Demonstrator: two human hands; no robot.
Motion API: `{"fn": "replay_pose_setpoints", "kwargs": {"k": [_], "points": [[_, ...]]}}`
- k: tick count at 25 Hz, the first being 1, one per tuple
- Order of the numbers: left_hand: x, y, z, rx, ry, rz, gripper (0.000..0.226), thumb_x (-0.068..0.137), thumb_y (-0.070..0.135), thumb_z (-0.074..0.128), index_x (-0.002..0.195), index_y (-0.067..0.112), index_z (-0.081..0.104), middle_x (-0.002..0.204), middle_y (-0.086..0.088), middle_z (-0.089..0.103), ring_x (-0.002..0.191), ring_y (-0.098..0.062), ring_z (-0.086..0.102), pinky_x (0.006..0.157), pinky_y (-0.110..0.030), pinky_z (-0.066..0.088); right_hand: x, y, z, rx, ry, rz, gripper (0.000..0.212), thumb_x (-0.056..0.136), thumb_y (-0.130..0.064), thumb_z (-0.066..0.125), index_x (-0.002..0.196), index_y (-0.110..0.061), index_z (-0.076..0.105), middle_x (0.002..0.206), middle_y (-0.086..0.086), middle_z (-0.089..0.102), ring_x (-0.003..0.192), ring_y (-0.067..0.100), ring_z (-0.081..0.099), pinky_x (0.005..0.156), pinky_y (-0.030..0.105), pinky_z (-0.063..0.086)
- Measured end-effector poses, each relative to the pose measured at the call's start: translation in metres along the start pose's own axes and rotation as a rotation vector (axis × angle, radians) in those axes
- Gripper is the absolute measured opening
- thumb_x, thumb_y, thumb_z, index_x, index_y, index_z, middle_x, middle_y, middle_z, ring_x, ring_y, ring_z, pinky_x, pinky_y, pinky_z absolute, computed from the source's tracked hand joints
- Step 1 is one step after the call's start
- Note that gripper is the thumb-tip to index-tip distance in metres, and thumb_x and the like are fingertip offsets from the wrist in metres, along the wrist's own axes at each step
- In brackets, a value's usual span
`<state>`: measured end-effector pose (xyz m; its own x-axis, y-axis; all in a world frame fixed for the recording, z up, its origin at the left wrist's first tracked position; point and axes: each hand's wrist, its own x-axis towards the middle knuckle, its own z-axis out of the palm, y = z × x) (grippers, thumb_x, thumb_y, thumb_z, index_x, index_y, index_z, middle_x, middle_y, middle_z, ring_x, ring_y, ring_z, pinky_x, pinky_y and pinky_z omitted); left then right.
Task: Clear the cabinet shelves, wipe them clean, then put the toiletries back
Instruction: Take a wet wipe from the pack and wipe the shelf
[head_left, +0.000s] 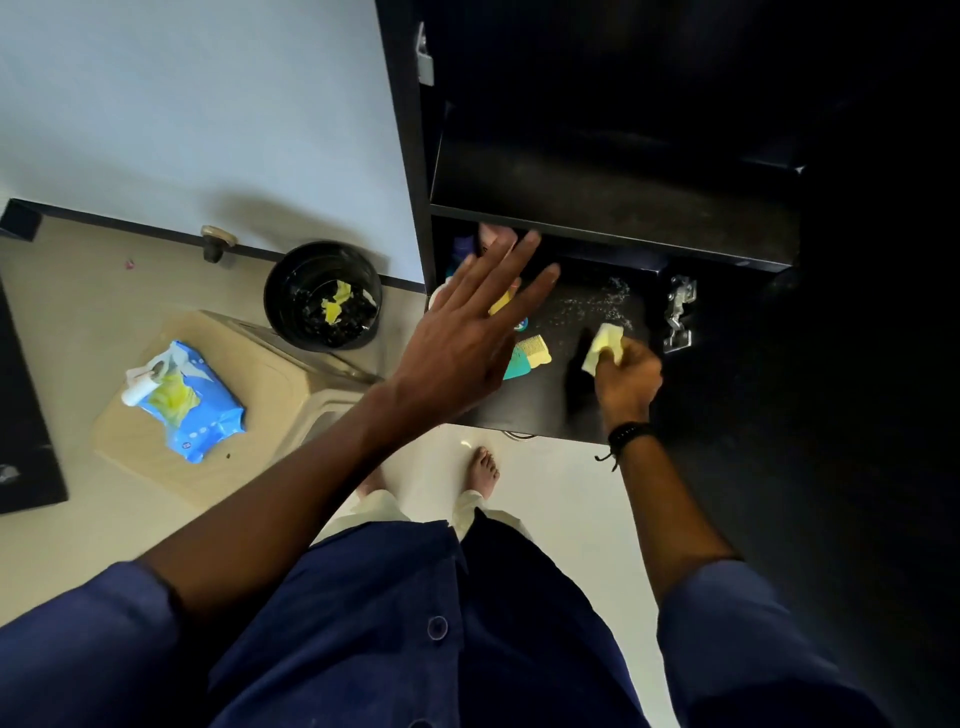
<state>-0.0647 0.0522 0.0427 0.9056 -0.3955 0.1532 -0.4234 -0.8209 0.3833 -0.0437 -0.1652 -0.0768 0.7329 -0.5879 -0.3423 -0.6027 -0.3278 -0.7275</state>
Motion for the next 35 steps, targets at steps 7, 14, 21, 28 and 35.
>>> {"fn": "replay_pose_setpoints", "kwargs": {"k": [7,14,21,28,35], "points": [[0.033,0.004,0.02,0.287,-0.072,-0.087,0.098,0.076,0.016,0.065,0.152,0.014,0.004,0.16,-0.011,0.002,0.148,-0.029,0.0,0.119,-0.049,0.005,-0.01,0.078,0.009,-0.693,-0.342,-0.582,0.039,0.09,-0.004,0.05,0.128,0.005,0.053,0.13,0.025,0.056,0.12,0.04,0.054,0.101,0.043,0.044],[0.036,0.007,0.028,0.303,-0.097,-0.141,0.114,0.063,0.015,0.072,0.152,0.018,-0.001,0.16,-0.009,-0.004,0.148,-0.028,-0.006,0.118,-0.053,0.006,0.013,0.097,0.005,-0.97,-0.431,-0.783,0.059,0.086,-0.023,0.031,0.136,0.005,0.044,0.142,0.023,0.044,0.133,0.036,0.043,0.117,0.042,0.005],[0.039,0.014,0.029,0.214,-0.086,-0.196,0.118,0.062,0.02,0.079,0.152,0.019,0.003,0.16,-0.008,-0.004,0.146,-0.026,-0.009,0.118,-0.053,0.006,0.125,-0.012,0.052,-1.098,-0.466,-0.559,0.065,0.087,-0.033,0.035,0.136,0.009,0.039,0.138,0.031,0.043,0.128,0.042,0.041,0.109,0.045,0.033],[0.039,0.015,0.026,0.192,-0.101,-0.209,0.117,0.064,0.026,0.08,0.152,0.019,0.003,0.16,-0.007,-0.004,0.147,-0.025,-0.009,0.117,-0.051,0.006,0.071,0.022,0.05,-0.996,-0.562,-0.88,0.055,0.085,-0.022,0.041,0.134,0.001,0.048,0.143,0.022,0.044,0.132,0.039,0.043,0.105,0.049,0.04],[0.039,0.02,0.023,0.197,-0.165,-0.245,0.123,0.062,0.017,0.08,0.152,0.022,-0.004,0.159,-0.004,-0.013,0.145,-0.025,-0.016,0.117,-0.051,0.005,0.087,0.031,0.008,-0.995,-0.429,-0.569,0.058,0.083,-0.024,0.031,0.126,0.012,0.046,0.121,0.032,0.05,0.11,0.045,0.05,0.099,0.044,0.042]]}}
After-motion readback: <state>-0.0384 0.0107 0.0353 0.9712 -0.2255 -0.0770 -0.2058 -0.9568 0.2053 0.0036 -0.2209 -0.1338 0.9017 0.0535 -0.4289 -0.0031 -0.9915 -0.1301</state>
